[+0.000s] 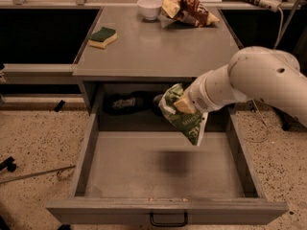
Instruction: Place green jalapeno chip bag into top drawer
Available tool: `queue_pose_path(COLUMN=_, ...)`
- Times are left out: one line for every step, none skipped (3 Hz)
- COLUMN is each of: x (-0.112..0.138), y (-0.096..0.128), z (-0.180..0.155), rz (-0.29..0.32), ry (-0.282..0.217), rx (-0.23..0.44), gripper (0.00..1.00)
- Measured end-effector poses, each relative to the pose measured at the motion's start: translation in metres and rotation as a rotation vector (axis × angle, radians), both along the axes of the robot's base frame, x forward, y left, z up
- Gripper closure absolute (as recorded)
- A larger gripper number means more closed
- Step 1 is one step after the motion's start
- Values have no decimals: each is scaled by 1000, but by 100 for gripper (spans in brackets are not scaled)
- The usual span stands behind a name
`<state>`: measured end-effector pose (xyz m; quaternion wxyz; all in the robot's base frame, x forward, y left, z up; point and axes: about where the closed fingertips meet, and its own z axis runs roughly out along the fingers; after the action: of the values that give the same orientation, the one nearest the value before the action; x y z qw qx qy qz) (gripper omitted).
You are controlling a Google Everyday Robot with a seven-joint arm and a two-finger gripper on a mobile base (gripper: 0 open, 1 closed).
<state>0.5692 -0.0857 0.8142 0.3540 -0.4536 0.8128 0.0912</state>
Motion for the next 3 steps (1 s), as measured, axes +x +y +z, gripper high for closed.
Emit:
queue_pose_path(x=-13, y=4, z=-67, rz=-51, ry=81, rx=77, gripper=100)
queue_pose_path(x=-22, y=23, z=-127, rz=-30, ry=134, rx=150, gripper=100)
queue_pose_path(x=-22, y=24, z=-136, rz=-31, ry=145, rx=161, gripper=100)
